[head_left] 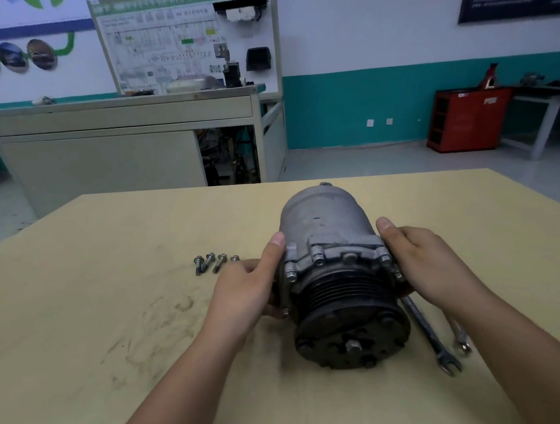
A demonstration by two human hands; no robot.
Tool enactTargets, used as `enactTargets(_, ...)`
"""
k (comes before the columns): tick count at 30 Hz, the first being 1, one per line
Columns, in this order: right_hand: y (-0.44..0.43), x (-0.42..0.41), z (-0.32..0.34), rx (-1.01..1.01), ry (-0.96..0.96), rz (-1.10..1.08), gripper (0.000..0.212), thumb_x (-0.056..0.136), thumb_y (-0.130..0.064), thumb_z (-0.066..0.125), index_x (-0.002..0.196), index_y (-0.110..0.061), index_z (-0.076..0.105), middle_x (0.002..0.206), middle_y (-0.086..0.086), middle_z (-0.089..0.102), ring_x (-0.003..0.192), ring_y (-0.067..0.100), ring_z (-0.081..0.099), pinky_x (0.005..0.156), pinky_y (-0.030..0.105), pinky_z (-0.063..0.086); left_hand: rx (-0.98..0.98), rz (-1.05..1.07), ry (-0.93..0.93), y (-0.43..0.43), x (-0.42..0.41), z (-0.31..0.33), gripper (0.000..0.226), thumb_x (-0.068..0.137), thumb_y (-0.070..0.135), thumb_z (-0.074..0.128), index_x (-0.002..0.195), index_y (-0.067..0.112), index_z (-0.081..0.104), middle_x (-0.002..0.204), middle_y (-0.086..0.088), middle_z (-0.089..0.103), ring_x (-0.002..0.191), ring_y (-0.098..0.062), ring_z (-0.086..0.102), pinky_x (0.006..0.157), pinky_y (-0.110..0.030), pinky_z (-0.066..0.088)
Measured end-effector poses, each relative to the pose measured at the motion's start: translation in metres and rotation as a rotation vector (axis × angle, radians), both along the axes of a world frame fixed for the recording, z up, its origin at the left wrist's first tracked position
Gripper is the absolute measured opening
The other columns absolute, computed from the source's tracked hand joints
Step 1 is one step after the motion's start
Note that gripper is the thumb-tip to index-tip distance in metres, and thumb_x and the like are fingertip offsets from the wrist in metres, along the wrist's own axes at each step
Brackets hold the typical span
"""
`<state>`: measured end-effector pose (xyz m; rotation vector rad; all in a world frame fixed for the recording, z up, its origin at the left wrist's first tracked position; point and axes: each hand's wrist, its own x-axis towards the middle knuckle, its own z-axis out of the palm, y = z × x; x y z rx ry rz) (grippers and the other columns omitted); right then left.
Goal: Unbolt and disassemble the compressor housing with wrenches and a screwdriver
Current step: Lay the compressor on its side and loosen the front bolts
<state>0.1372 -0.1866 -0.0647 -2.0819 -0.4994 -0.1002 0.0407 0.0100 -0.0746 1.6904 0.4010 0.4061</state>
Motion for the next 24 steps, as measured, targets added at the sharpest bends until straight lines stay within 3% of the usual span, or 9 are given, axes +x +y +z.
enactTargets(3, 0.003, 0.007, -0.002, -0.023, -0.005, -0.015, 0.07, 0.095, -0.055, 0.025, 0.081, 0.003, 0.061, 0.077, 0.018, 0.065, 0.079, 0.035, 0.062, 0.077, 0.041, 0.05, -0.078, 0.004, 0.024, 0.0, 0.004, -0.001, 0.076, 0.071, 0.07, 0.052, 0.089, -0.001, 0.072, 0.055, -0.006, 0.062, 0.044, -0.014, 0.061, 0.044, -0.02, 0.048)
enactTargets(5, 0.007, 0.009, -0.004, -0.047, -0.01, 0.011, 0.072, 0.093, -0.058, 0.023, 0.088, 0.0, 0.065, 0.08, 0.017, 0.067, 0.079, 0.036, 0.062, 0.079, 0.047, 0.052, -0.077, 0.01, 0.04, 0.003, 0.005, -0.004, 0.062, 0.08, 0.065, 0.048, 0.082, 0.009, 0.074, 0.058, -0.005, 0.068, 0.046, -0.013, 0.063, 0.043, -0.018, 0.047)
enactTargets(10, 0.007, 0.014, -0.007, -0.048, -0.031, 0.054, 0.069, 0.093, -0.059, 0.023, 0.092, -0.004, 0.065, 0.083, 0.015, 0.068, 0.077, 0.033, 0.063, 0.079, 0.051, 0.052, -0.111, -0.005, 0.012, 0.005, 0.004, -0.008, 0.057, 0.075, 0.069, 0.049, 0.077, 0.018, 0.075, 0.07, -0.006, 0.073, 0.05, -0.014, 0.066, 0.044, -0.018, 0.047)
enactTargets(13, 0.008, 0.015, -0.006, -0.056, -0.059, 0.047, 0.062, 0.094, -0.057, 0.023, 0.09, -0.01, 0.064, 0.082, 0.011, 0.067, 0.078, 0.029, 0.063, 0.078, 0.047, 0.052, -0.238, -0.082, 0.008, 0.01, 0.001, -0.01, 0.063, 0.059, 0.074, 0.056, 0.091, 0.023, 0.075, 0.073, -0.012, 0.073, 0.049, -0.019, 0.063, 0.048, -0.02, 0.047)
enactTargets(17, 0.008, 0.021, 0.002, -0.048, 0.069, 0.098, 0.056, 0.095, -0.055, 0.025, 0.102, -0.015, 0.064, 0.089, 0.008, 0.069, 0.072, 0.027, 0.067, 0.069, 0.036, 0.054, -0.347, -0.141, 0.027, 0.014, 0.001, -0.016, 0.065, 0.055, 0.072, 0.061, 0.098, 0.024, 0.071, 0.077, -0.022, 0.071, 0.062, -0.027, 0.067, 0.063, -0.028, 0.054)
enactTargets(20, 0.009, 0.025, 0.01, -0.027, 0.179, 0.112, 0.049, 0.097, -0.052, 0.03, 0.108, -0.018, 0.064, 0.084, -0.001, 0.068, 0.051, 0.016, 0.061, 0.052, 0.021, 0.047, -0.418, -0.139, 0.015, 0.013, 0.004, -0.019, 0.052, 0.072, 0.063, 0.058, 0.106, 0.024, 0.067, 0.077, -0.021, 0.071, 0.065, -0.028, 0.066, 0.073, -0.032, 0.052)
enactTargets(24, 0.002, 0.023, 0.016, 0.045, 0.324, 0.111, 0.049, 0.097, -0.05, 0.033, 0.108, -0.013, 0.064, 0.095, -0.001, 0.069, 0.054, 0.017, 0.063, 0.054, 0.023, 0.05, -0.38, -0.136, -0.038, 0.01, 0.005, -0.025, 0.033, 0.089, 0.047, 0.052, 0.105, 0.021, 0.066, 0.078, -0.018, 0.072, 0.059, -0.021, 0.065, 0.072, -0.031, 0.049)
